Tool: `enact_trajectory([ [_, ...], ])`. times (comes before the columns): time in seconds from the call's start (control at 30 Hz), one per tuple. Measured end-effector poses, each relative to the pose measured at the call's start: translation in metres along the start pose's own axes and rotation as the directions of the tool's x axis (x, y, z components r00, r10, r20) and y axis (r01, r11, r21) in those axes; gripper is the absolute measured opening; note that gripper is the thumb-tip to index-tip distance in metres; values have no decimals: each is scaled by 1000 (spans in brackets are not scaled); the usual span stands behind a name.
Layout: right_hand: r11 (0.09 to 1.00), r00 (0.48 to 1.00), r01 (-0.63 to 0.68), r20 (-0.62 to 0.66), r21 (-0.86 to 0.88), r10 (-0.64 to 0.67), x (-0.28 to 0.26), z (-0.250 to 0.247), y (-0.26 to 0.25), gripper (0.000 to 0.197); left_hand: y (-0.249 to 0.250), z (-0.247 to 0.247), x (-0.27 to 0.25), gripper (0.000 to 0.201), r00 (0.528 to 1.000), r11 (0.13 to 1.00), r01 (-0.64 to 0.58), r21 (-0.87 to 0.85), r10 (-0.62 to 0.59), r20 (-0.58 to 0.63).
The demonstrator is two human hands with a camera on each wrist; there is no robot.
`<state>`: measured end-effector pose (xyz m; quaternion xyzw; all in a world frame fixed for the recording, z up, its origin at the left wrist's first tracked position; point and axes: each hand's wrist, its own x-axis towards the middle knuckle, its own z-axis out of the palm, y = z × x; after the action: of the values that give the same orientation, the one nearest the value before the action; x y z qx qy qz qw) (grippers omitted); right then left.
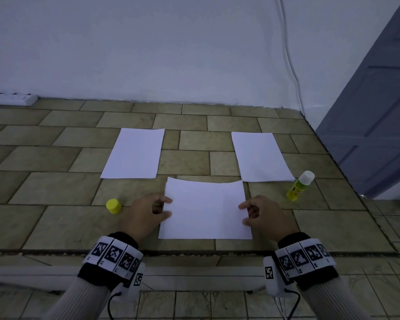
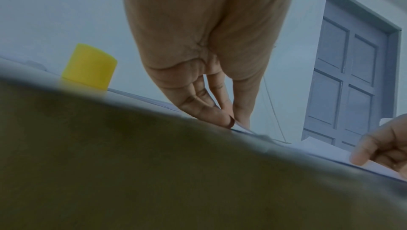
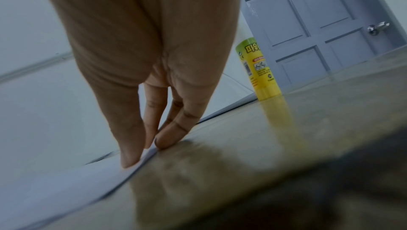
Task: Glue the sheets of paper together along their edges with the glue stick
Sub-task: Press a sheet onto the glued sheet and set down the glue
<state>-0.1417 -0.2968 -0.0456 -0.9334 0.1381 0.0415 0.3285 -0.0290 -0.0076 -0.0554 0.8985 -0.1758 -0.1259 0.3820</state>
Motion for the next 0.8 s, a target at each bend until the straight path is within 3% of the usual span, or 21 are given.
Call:
enact_trajectory([
  [0.8,1000,1000,-1,-7,21,1,-2,2,-1,33,-5,-2,1,28,1000,1000,6,13,-6,27],
])
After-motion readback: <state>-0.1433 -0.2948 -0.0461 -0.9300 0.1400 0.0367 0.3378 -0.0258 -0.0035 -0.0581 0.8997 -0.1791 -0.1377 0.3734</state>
